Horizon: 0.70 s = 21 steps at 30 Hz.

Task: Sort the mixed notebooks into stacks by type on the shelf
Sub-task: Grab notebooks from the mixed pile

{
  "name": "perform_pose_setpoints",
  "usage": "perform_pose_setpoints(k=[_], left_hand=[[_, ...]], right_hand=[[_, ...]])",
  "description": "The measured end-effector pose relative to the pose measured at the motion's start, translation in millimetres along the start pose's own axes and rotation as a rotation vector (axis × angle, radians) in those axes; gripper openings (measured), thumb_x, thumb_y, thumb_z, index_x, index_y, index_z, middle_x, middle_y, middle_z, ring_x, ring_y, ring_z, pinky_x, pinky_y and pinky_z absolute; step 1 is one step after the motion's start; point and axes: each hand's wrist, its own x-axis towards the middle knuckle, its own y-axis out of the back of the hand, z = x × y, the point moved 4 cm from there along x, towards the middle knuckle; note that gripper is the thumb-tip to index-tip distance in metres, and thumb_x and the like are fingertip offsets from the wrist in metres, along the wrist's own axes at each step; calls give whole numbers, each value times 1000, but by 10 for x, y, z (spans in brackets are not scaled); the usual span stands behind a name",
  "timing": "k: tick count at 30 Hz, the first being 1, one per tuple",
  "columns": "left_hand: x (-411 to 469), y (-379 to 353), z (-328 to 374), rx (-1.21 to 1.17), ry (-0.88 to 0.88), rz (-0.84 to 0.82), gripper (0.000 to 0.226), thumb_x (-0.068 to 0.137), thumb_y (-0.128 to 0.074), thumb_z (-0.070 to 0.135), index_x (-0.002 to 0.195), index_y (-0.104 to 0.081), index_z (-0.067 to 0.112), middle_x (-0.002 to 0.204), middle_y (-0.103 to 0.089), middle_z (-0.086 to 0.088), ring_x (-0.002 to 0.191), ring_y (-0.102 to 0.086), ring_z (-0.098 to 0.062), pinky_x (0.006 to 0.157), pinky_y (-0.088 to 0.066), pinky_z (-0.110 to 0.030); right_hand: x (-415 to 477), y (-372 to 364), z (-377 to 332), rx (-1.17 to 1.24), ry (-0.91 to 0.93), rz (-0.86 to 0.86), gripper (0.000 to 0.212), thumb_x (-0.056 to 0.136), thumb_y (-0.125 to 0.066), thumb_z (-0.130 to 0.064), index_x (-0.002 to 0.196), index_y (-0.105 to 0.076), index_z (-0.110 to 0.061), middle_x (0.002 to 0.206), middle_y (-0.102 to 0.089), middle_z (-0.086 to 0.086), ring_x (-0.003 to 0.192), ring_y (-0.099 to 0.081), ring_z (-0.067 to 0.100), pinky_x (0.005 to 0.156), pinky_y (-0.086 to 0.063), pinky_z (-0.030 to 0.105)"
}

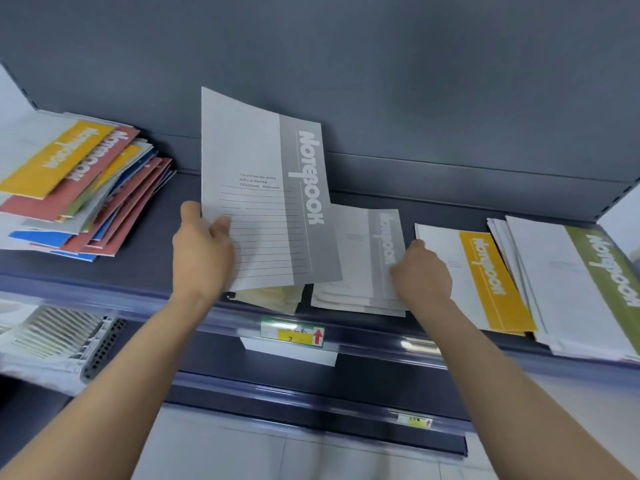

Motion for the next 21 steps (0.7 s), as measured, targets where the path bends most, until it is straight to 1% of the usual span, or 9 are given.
perform_pose_setpoints(k=[3,4,6,8,10,12,15,18,21], left_hand=[[-27,-230,159,-11,-30,-34,6,97,-43,10,97,-38,7,73,-47,10,62,-44,-1,43,-32,-11],[-49,-339,232,-16,-38,-54,7,98,-43,12,97,-38,8,73,-47,10,62,-44,-1,45,-33,-12],[-128,-597,414,-34,-60,-104,7,98,-43,14,99,-38,9,77,-47,9,64,-44,-4,51,-32,-22],[-265,-899,650,-54,-95,-161,8,99,-43,16,100,-37,10,81,-49,7,67,-47,-9,54,-33,-23],[-454,-1235,913,-50,-121,-229,11,100,-41,19,99,-35,10,82,-49,4,68,-48,-12,54,-36,-27],[-677,-1606,1180,-33,-155,-304,11,100,-39,20,99,-34,10,76,-47,4,63,-45,-8,49,-33,-24],[-1053,-2208,1537,-58,-176,-437,9,101,-37,18,103,-35,10,81,-50,2,64,-46,-7,50,-37,-24],[-1428,-2797,1743,-53,-87,-556,12,101,-35,18,106,-36,7,81,-45,3,64,-44,-6,51,-37,-20],[-1751,-3251,1795,7,25,-622,15,98,-37,12,107,-43,1,90,-45,-6,71,-44,-17,62,-38,-26]], right_hand=[[57,299,95,-54,117,118,22,93,-48,-11,112,-49,0,112,-57,19,99,-57,33,67,-37,30],[62,470,142,-50,166,185,23,93,-48,-12,112,-51,0,112,-57,20,99,-56,34,69,-38,31],[48,882,273,-32,258,339,22,94,-46,-13,110,-53,0,109,-56,20,98,-53,35,74,-38,34],[18,1305,462,-10,327,489,18,93,-46,-12,104,-56,-2,103,-57,18,93,-51,34,71,-33,32],[-6,1660,718,15,362,576,16,92,-48,-12,101,-58,-3,99,-57,17,88,-52,34,70,-33,31],[-19,1941,1040,31,364,618,16,92,-49,-12,101,-59,-3,99,-58,17,86,-52,32,69,-36,31],[-32,2244,1586,43,310,658,17,92,-49,-12,102,-59,-4,98,-58,16,84,-52,30,69,-36,29],[-39,2392,2077,43,263,656,18,92,-50,-13,105,-59,-5,99,-59,15,85,-54,30,72,-40,34],[-33,2474,2456,41,230,631,19,93,-50,-15,107,-59,-7,100,-60,13,86,-55,29,75,-44,37]])
